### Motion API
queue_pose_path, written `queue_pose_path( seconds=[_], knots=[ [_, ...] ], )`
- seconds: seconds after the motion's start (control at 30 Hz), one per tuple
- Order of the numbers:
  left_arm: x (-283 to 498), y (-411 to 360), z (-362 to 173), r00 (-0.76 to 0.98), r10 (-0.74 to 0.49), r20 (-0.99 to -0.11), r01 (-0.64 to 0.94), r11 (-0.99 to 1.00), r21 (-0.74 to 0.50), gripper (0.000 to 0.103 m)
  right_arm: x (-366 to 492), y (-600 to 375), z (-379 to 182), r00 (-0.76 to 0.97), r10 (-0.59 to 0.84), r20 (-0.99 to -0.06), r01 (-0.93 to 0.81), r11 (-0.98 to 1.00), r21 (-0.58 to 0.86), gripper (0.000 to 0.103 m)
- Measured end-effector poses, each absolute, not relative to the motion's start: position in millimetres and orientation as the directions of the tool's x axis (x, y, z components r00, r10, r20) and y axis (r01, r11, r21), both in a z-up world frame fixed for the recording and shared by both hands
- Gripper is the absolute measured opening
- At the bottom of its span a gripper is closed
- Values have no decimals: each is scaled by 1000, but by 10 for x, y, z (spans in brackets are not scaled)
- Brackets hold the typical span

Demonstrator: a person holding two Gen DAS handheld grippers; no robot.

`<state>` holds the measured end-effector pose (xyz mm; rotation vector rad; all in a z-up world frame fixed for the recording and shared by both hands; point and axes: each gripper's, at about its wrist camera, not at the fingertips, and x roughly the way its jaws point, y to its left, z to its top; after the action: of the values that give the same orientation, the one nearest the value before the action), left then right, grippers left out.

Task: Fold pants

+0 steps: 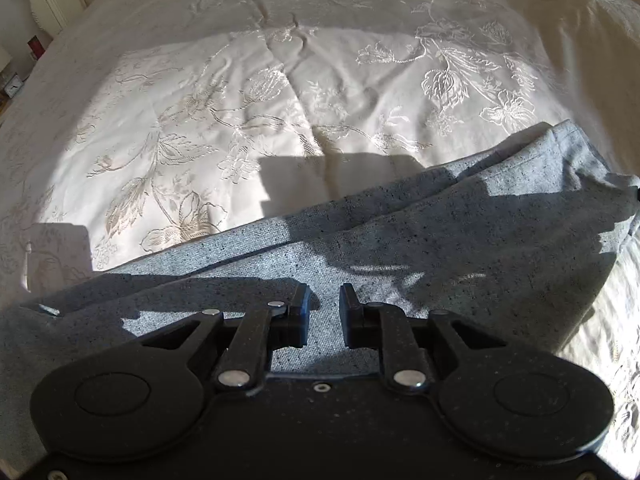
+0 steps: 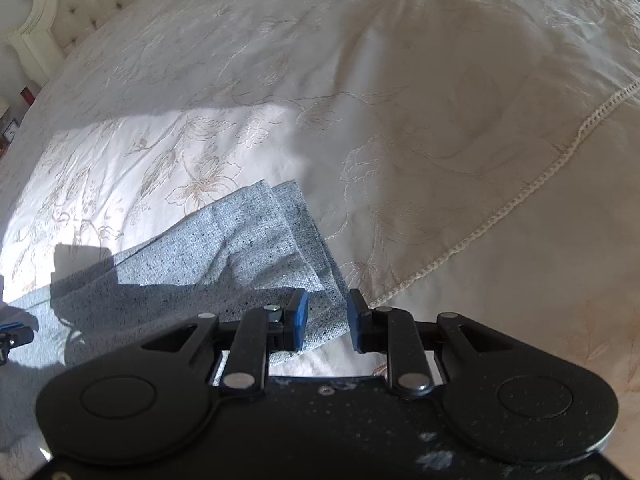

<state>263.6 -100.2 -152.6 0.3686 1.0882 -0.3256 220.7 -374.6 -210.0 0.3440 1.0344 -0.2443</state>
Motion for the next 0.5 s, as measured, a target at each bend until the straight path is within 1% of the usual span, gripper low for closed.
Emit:
queue_pose_path(
  seconds=[0.13, 0.23, 0.3, 0.37, 0.43, 0.47, 0.5],
  knots=[
    [2973, -1006, -1756, 403, 18, -915, 323, 933, 160, 26, 2299, -3701, -2114, 503, 14, -864, 255, 953, 163, 24],
    [3207, -937, -1814, 368, 25, -930, 244, 962, 123, 26, 2373, -3683, -2113, 510, 45, -859, 191, 968, 164, 28],
    [3294, -930, -1827, 379, 39, -924, 211, 969, 128, 26, 2375, -3692, -2113, 507, 68, -859, 158, 973, 170, 29],
    [3338, -937, -1846, 370, 54, -927, 201, 970, 137, 26, 2403, -3732, -2158, 497, 84, -864, 135, 976, 172, 30],
    [3341, -948, -1857, 373, 62, -926, 201, 969, 146, 26, 2436, -3789, -2202, 481, 116, -869, 129, 971, 202, 30],
    [3340, -970, -1864, 376, 69, -924, 208, 966, 156, 26, 2442, -3801, -2227, 474, 136, -870, 130, 967, 221, 32],
    [3328, -978, -1867, 380, 73, -922, 213, 963, 164, 26, 2465, -3807, -2238, 462, 162, -872, 127, 961, 246, 30]
  ],
)
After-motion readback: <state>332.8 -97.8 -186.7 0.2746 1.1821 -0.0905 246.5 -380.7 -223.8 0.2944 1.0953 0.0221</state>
